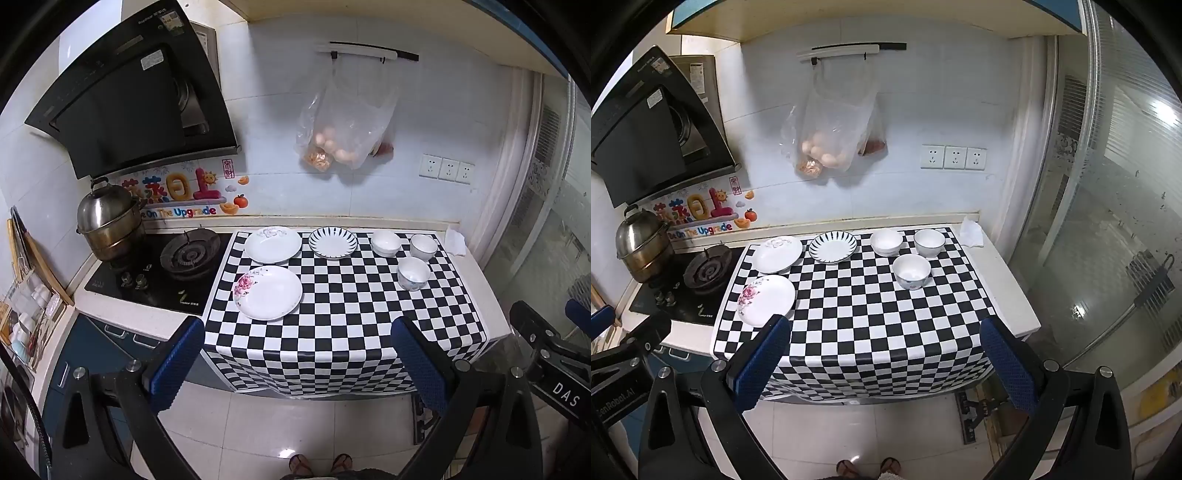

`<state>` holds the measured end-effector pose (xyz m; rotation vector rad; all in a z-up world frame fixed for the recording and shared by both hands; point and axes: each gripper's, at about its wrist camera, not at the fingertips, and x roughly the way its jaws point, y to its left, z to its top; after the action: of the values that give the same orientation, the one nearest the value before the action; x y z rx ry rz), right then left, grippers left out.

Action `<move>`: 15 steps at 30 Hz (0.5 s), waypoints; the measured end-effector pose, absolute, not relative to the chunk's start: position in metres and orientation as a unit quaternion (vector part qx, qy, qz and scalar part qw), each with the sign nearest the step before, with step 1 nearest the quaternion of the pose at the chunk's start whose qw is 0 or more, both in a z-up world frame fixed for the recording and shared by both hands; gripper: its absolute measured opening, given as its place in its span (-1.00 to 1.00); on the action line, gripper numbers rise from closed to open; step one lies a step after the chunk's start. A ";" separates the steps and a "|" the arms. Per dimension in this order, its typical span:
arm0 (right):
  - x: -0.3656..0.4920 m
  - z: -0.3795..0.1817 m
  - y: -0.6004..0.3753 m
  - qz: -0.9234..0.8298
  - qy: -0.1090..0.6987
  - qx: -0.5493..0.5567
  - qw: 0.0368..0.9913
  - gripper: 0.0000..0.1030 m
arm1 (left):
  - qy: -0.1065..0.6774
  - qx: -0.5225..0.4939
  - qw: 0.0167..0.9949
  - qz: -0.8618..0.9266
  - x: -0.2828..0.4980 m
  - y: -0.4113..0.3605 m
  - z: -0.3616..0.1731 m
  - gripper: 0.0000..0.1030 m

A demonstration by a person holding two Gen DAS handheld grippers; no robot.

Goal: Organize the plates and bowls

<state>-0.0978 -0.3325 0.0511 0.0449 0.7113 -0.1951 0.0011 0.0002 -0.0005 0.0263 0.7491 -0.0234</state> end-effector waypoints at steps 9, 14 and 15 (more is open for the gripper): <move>-0.098 0.055 -0.338 -0.099 0.347 0.020 0.932 1.00 | 0.356 0.019 0.934 -0.008 -0.001 -0.006 0.002 1.00; -0.099 0.054 -0.336 -0.100 0.344 0.017 0.933 1.00 | 0.357 0.017 0.934 -0.009 0.002 -0.011 0.001 1.00; -0.100 0.054 -0.337 -0.099 0.344 0.018 0.934 1.00 | 0.353 0.019 0.935 -0.008 -0.001 -0.008 0.002 1.00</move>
<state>-0.1000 -0.3371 0.0540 0.0362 0.7039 -0.2023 -0.0007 -0.0078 0.0020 0.0385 0.7223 -0.0161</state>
